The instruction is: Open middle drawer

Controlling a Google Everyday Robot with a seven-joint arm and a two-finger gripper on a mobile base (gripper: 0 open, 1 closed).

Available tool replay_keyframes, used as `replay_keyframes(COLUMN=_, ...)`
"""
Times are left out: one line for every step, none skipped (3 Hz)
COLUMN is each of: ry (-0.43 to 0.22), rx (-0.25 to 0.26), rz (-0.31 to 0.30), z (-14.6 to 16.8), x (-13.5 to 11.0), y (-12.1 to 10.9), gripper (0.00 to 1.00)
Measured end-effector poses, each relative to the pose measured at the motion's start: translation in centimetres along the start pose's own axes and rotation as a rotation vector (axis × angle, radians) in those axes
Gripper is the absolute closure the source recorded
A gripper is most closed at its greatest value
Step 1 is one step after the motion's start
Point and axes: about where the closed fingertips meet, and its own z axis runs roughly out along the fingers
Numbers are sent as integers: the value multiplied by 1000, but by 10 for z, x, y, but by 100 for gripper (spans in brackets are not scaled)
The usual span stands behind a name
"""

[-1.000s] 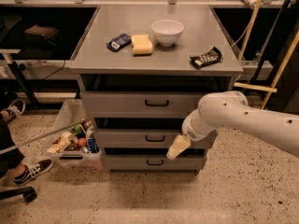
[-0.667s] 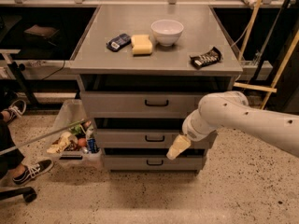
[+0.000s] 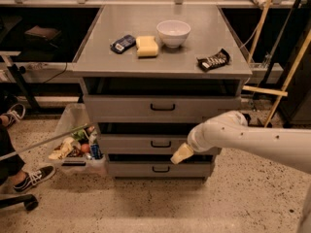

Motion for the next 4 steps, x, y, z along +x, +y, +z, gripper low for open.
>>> replay_keyframes(ry=-66, rx=45, rz=40, z=2, x=-13, y=-12, gripper=0)
replay_keyframes(ry=-67, rx=43, rz=40, z=3, x=-14, y=-12, gripper=0)
replay_keyframes(ry=-81, rx=45, rz=-48, z=32, x=-18, y=-6, gripper=0)
replay_keyframes(ry=-77, rx=38, rz=-63, z=38, x=-15, y=-3, gripper=0)
